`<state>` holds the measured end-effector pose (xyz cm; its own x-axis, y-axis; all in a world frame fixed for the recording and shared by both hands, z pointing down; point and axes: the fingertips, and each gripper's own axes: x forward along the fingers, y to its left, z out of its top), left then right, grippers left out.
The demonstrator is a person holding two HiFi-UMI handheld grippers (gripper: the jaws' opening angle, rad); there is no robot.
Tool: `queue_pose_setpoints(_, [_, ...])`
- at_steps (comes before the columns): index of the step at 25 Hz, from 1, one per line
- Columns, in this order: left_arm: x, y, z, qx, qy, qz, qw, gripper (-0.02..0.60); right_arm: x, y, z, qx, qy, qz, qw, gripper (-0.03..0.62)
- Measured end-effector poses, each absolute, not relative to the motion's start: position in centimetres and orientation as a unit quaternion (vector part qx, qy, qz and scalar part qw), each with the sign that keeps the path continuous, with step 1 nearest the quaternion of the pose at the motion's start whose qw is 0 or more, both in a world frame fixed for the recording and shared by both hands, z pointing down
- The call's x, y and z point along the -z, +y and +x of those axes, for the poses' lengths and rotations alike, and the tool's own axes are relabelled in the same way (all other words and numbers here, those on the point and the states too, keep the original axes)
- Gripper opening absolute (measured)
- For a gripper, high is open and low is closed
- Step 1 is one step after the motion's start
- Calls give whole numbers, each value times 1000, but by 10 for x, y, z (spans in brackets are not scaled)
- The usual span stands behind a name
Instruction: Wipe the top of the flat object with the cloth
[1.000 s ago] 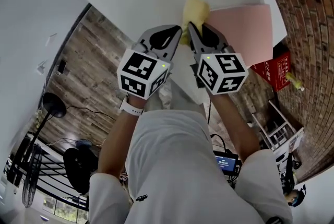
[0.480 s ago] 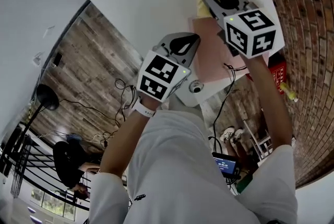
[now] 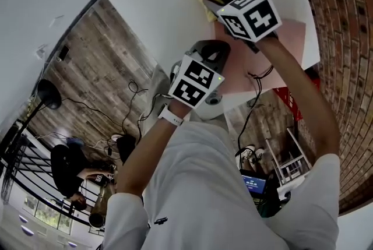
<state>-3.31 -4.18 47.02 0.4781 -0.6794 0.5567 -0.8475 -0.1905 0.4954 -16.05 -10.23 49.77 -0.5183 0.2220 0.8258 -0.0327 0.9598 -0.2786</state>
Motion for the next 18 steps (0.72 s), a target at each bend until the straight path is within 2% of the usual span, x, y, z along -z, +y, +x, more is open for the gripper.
queue_pose_setpoints(8, [-479,-42,-37,-153,-521,748,381,17,-510,-111,-131,-80,-829,-119,540,60])
queue_pose_setpoints(18, [-481,-40,-35,-158,-527,735,396,17,-514,-171,-59,-68,-810,-103,573,61])
